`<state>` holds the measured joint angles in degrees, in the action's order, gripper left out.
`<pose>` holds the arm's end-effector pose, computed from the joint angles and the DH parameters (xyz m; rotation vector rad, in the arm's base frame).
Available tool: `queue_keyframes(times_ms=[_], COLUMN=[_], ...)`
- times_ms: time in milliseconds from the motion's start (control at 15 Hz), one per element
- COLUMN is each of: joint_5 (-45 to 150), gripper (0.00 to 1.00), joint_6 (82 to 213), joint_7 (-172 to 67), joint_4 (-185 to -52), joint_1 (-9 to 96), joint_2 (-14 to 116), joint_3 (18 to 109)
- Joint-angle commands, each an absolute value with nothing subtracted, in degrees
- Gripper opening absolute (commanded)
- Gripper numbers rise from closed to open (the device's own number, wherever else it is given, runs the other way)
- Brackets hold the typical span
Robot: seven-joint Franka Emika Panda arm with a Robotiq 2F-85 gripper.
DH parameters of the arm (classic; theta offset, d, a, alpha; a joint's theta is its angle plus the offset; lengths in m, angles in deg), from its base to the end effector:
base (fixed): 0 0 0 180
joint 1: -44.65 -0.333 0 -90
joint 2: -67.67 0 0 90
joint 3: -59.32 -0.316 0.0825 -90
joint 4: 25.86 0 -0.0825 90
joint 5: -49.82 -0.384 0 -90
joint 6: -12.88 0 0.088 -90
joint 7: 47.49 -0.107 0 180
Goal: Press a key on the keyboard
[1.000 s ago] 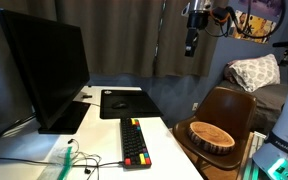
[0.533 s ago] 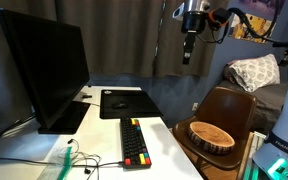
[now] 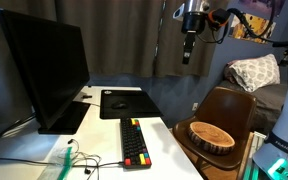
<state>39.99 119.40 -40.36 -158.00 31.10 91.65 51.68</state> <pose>0.3886 0.1696 0.5032 -2.9655 -0.6485 0.0654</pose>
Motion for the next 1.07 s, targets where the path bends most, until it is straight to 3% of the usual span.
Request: queue_keyframes(times_ms=[0,533,600,667,1000], joint_5=[39.84,37.5,36.66,35.96,31.23], gripper=[1.0,1.0,0.75,0.73,0.36], joint_6=[119.24,129.17,130.87,132.65,139.71], joint_7=[-40.25,-30.55,-29.4,-28.42,-23.51], joint_4=[-157.87,-159.14,-159.43,-159.81,-159.97], joint_1=[31.54,29.95,29.74,29.67,29.74], joint_2=[91.63,80.76,79.18,77.76,70.34], joint_3=[51.29,51.2,51.19,51.06,49.8])
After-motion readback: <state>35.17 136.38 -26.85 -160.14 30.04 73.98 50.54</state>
